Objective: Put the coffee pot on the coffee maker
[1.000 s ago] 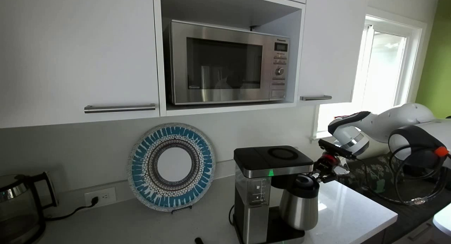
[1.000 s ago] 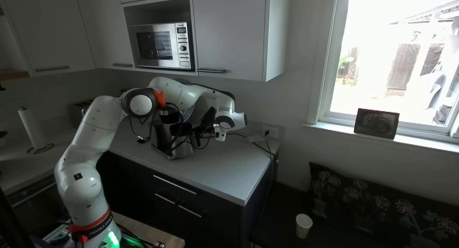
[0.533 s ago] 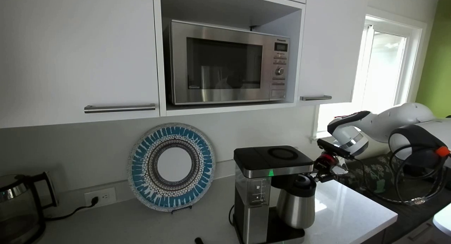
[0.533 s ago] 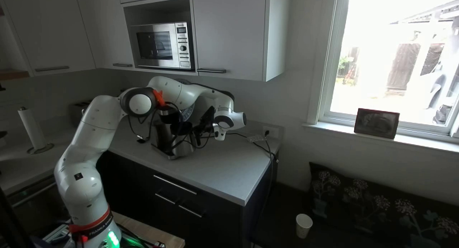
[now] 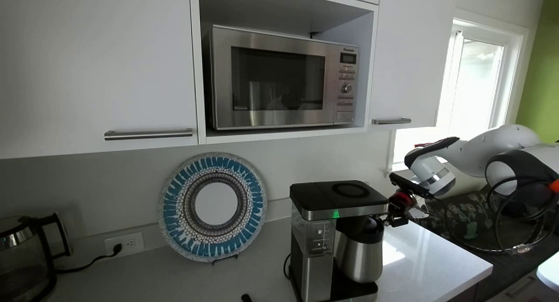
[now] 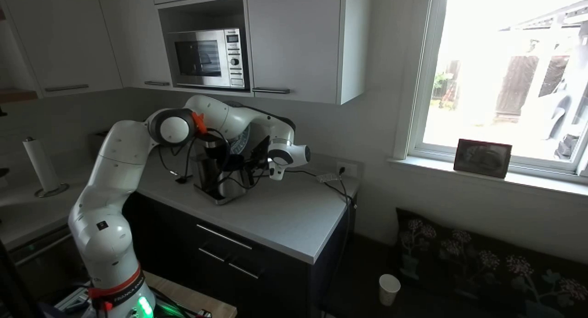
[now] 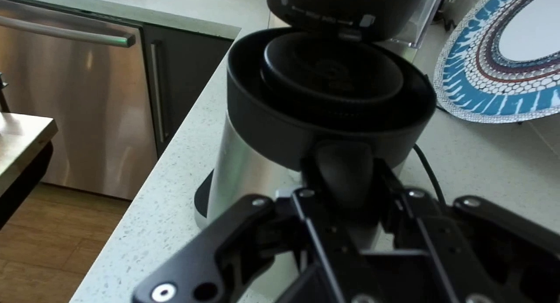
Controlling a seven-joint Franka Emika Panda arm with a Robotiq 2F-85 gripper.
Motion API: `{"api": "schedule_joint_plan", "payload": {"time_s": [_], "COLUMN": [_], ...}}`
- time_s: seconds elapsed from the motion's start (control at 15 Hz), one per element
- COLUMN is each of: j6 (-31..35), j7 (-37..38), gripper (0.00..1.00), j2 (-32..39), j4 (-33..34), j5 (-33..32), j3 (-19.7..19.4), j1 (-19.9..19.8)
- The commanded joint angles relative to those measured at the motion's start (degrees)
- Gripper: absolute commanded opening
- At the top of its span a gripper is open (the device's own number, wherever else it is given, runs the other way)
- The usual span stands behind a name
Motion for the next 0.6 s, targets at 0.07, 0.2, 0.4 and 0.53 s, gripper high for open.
{"api": "schedule_joint_plan", "payload": {"time_s": [0.07, 0.2, 0.4, 0.53], "j6": [4.36, 5.7, 6.76, 7.29], "j7": [1.4, 1.5, 1.48, 1.23], "gripper": [0.08, 0.08, 0.08, 0.08], "j2": [-5.28, -6.25, -7.25, -7.93], "j4": [-6.9, -8.35, -10.22, -11.37], "j5": [2.35, 2.74, 3.21, 3.62], "j3": [0.17, 0.4, 0.77, 0.94], "j1": [2.09, 2.79, 3.62, 4.01]}}
